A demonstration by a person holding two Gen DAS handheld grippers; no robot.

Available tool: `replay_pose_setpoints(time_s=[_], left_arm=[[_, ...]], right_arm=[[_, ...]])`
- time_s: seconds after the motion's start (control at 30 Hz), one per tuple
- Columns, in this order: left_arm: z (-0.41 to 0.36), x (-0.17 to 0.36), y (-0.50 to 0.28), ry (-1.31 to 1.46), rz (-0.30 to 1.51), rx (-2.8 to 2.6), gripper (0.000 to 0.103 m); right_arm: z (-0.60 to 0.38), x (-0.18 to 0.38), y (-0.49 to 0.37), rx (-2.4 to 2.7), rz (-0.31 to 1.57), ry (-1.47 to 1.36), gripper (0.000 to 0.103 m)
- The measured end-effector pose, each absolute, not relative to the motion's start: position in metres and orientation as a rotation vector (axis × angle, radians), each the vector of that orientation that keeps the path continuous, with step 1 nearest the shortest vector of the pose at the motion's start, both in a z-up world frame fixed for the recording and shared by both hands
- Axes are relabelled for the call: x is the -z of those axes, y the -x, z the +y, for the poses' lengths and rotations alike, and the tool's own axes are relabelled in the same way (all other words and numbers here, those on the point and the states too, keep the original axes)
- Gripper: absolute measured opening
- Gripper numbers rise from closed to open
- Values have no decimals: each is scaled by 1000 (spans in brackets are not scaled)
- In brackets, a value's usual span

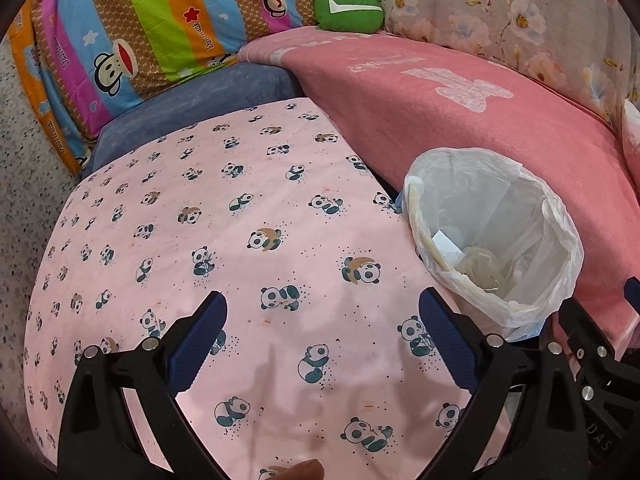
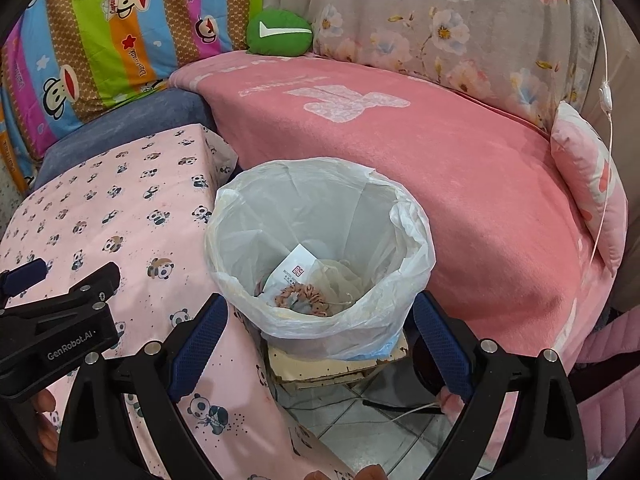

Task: Collect trash

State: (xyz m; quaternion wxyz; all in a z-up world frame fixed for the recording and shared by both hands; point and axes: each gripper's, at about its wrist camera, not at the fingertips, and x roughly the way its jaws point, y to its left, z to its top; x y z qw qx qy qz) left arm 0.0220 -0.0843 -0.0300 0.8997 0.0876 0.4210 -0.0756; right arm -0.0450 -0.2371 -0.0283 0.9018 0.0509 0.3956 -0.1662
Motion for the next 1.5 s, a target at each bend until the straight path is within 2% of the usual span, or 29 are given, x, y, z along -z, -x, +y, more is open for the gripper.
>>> replay_pose_setpoints(time_s=[1.5], left_arm=[[-89,22,-1,-162,869,145,92]], right_arm=[[-237,21,62,344,809,-117,90]])
